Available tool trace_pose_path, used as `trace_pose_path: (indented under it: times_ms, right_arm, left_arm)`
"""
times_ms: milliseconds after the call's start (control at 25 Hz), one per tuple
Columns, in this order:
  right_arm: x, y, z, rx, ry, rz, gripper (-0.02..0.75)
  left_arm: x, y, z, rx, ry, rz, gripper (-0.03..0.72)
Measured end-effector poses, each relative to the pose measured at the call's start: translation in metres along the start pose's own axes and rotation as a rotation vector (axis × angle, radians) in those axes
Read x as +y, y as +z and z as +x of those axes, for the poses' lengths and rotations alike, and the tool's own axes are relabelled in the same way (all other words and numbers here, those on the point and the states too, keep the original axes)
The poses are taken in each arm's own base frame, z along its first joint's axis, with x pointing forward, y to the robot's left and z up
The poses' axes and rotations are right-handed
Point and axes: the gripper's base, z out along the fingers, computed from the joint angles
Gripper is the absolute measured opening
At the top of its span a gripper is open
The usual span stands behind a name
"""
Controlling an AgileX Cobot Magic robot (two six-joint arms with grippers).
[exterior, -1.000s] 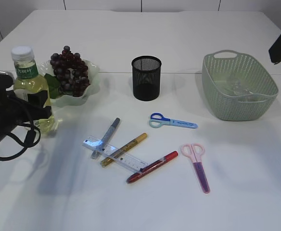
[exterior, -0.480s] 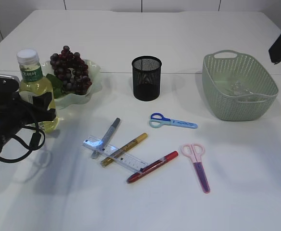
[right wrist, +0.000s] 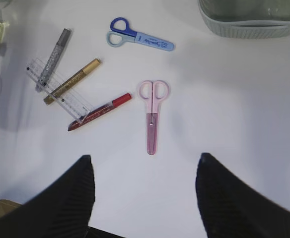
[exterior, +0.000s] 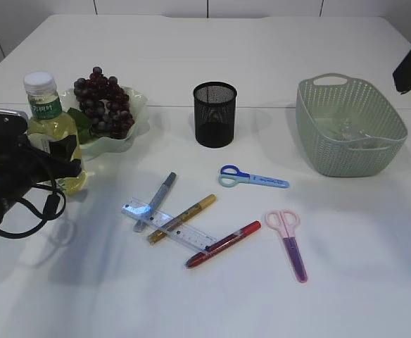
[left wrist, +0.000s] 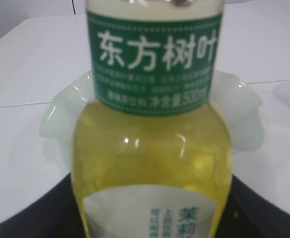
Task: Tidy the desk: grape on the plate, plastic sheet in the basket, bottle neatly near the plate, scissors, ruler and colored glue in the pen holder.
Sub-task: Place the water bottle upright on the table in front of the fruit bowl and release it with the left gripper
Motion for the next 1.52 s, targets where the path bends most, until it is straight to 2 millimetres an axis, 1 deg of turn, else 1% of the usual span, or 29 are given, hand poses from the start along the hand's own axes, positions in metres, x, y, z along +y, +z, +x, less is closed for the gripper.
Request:
trace_pose_path:
  times_ms: [160,240,440,560,760,1040,1200,1520]
  right_arm:
    - [0.000,0.000,0.000,0.000,0.000,0.000,0.502]
    - [0.000,0.000,0.000,0.000,0.001,-0.002,0.502]
    - [0.001,0.000,0.000,0.000,0.003,-0.010,0.502]
    - [0.001,0.000,0.000,-0.001,0.004,-0.012,0.502]
    - [0.001,0.000,0.000,-0.001,0.004,-0.012,0.502]
    - [0.001,0.000,0.000,-0.001,0.004,-0.013,0.502]
    - [0.001,0.000,0.000,-0.001,0.005,-0.015,0.502]
    - [0.001,0.000,0.000,-0.001,0.005,-0.015,0.502]
  left_arm:
    - [0.000,0.000,0.000,0.000,0.000,0.000,0.506]
    - [0.000,-0.001,0.001,0.002,0.001,0.000,0.520]
    - [0.001,-0.010,0.003,0.011,0.003,-0.001,0.527]
    - [0.002,-0.013,0.003,0.017,0.001,-0.001,0.532]
    - [0.002,-0.013,0.003,0.015,-0.010,-0.001,0.557]
    - [0.002,-0.013,0.003,0.015,-0.012,-0.001,0.566]
    - [0.004,-0.013,0.003,0.016,-0.041,-0.028,0.599]
    - [0.005,-0.013,0.001,0.012,-0.050,-0.037,0.598]
